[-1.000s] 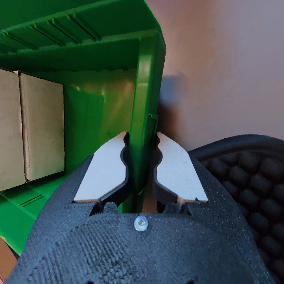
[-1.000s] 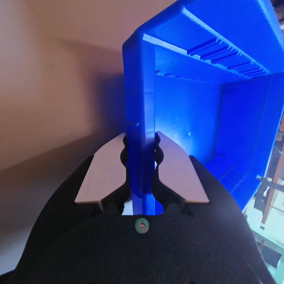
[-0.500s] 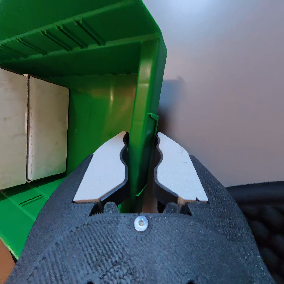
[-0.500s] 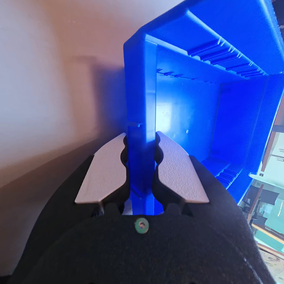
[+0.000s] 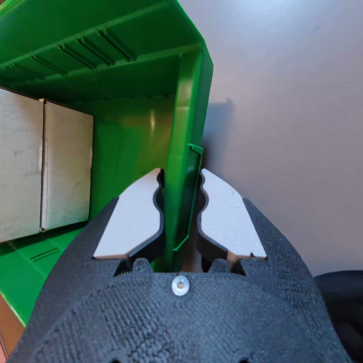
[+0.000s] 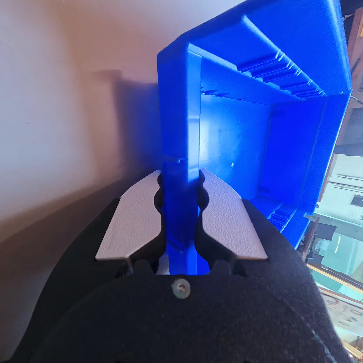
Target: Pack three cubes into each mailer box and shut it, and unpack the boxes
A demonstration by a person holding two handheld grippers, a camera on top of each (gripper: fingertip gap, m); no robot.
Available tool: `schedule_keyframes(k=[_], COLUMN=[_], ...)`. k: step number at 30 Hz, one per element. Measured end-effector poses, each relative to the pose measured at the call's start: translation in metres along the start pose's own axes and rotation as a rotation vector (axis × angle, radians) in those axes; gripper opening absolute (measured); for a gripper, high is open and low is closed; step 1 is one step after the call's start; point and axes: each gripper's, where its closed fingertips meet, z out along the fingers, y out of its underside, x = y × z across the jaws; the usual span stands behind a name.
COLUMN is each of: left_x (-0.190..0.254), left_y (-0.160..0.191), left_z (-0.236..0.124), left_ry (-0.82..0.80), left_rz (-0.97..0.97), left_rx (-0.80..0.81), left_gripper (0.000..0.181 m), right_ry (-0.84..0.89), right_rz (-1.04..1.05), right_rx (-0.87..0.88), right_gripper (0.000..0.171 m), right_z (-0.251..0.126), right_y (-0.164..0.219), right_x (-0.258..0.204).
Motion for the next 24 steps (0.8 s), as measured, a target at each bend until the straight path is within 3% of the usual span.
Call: schedule_keyframes(k=[5, 7, 14, 18, 19, 22, 24], left_x=[-0.004, -0.004, -0.016, -0.061, -0.075, -0.115, -0.146], left_y=[0.001, 0.000, -0.037, -0.045, -0.044, -0.037, -0.032], left_z=[0.001, -0.001, -0.045, -0.083, -0.090, -0.098, -0.094], left_ry=[-0.015, -0.019, 0.021, -0.073, -0.092, -0.114, -0.145], left_rz=[0.012, 0.017, -0.183, -0.294, -0.308, -0.312, -0.279], left_rx=[0.008, 0.029, 0.365, 0.511, 0.518, 0.486, 0.431], left_gripper=[0.033, 0.033, 0.044, 0.053, 0.056, 0.064, 0.069], right_ry=[-0.066, -0.111, -0.133, -0.110, -0.115, -0.160, -0.154], right_rz=[0.133, 0.219, 0.551, 0.653, 0.657, 0.601, 0.575], right_rx=[0.078, 0.200, 0.760, 0.890, 0.895, 0.933, 0.941], right_gripper=[0.042, 0.045, 0.054, 0.053, 0.048, 0.002, 0.000], right_z=[-0.002, -0.017, -0.089, -0.097, -0.096, -0.101, -0.103], right_y=[-0.004, -0.018, -0.070, -0.074, -0.075, -0.080, -0.083], right_x=[0.001, 0.001, 0.029, 0.038, 0.036, 0.025, 0.022])
